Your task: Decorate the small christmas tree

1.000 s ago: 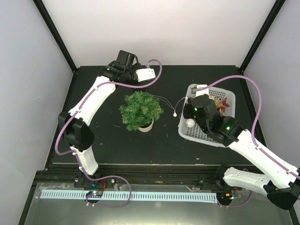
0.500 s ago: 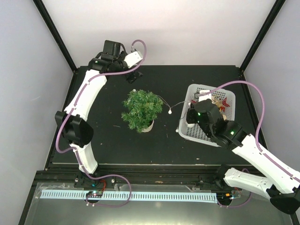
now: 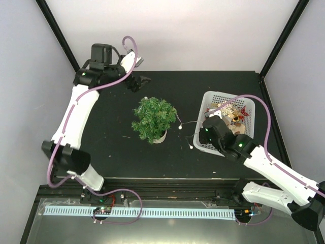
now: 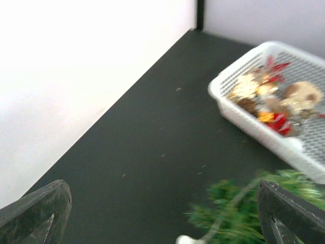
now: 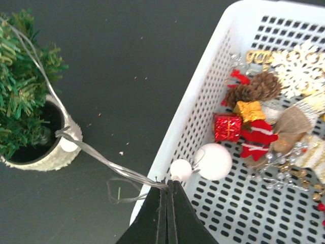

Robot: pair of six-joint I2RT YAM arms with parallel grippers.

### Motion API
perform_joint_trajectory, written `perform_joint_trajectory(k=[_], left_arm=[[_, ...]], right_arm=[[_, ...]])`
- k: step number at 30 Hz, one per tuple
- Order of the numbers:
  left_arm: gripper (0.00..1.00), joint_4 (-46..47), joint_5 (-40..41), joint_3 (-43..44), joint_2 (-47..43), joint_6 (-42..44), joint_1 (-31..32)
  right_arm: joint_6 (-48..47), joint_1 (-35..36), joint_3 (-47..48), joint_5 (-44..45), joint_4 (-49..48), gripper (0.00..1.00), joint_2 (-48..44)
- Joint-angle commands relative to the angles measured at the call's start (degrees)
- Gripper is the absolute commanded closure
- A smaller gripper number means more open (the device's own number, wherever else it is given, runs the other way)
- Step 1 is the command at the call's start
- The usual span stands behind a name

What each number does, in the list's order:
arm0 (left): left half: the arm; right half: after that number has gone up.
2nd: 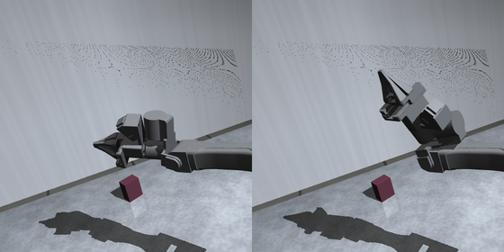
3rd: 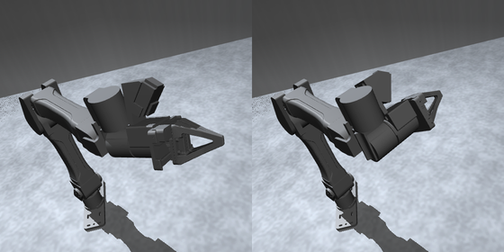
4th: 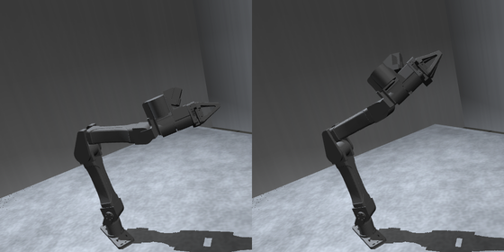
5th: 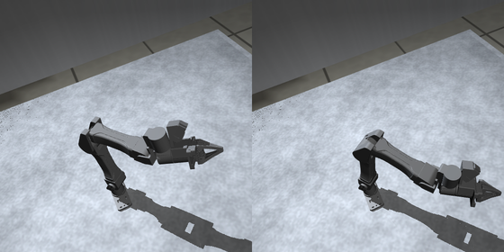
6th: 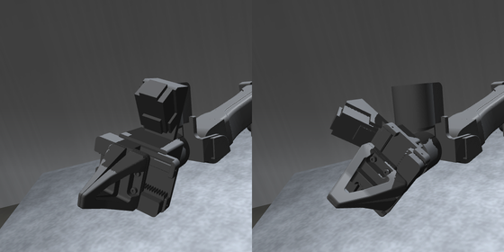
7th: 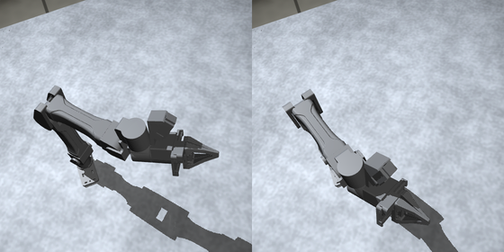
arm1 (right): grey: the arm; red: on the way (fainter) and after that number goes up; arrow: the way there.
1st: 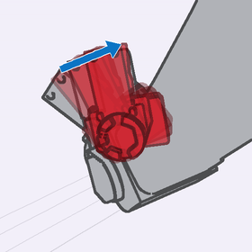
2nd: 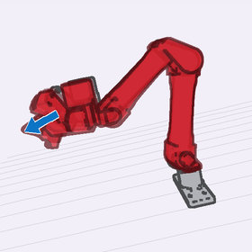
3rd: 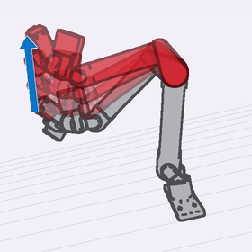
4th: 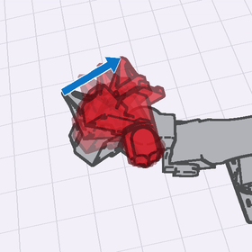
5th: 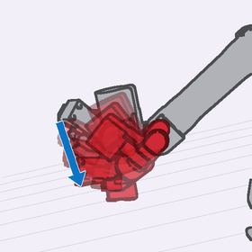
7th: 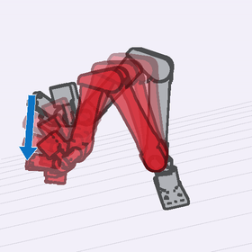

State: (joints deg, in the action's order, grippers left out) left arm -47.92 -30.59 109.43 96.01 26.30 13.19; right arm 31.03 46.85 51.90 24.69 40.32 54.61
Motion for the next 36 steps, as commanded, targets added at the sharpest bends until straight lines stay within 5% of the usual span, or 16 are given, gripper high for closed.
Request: perform_joint_trajectory(k=[1,11,16,23,36], left_arm=[[0.01,0.4,-12.0,-4.9,-9.2,-0.8,0.3],[0.01,-5.4,-27.7,-26.4,-28.6,18.9,2.9],[0.01,-13.5,-25.4,-34.3,-33.6,30.5,9.8],[0.07,-14.6,-19.3,-43.0,-35.0,31.7,19.9],[0.15,-3.4,-18.5,-54.5,-33.2,26.2,23.9]], right_arm=[[1.9,0.3,-0.4,-3.9,-1.4,0.99,2.0],[2.5,10.6,1.4,-12.0,2.7,0.99,2.2],[3.0,14.2,2.6,-18.7,0.3,0.99,3.3],[3.4,15.4,6.3,-25.0,-4.0,0.99,4.1],[5.1,15.4,11.2,-26.9,-6.6,0.99,5.9]])
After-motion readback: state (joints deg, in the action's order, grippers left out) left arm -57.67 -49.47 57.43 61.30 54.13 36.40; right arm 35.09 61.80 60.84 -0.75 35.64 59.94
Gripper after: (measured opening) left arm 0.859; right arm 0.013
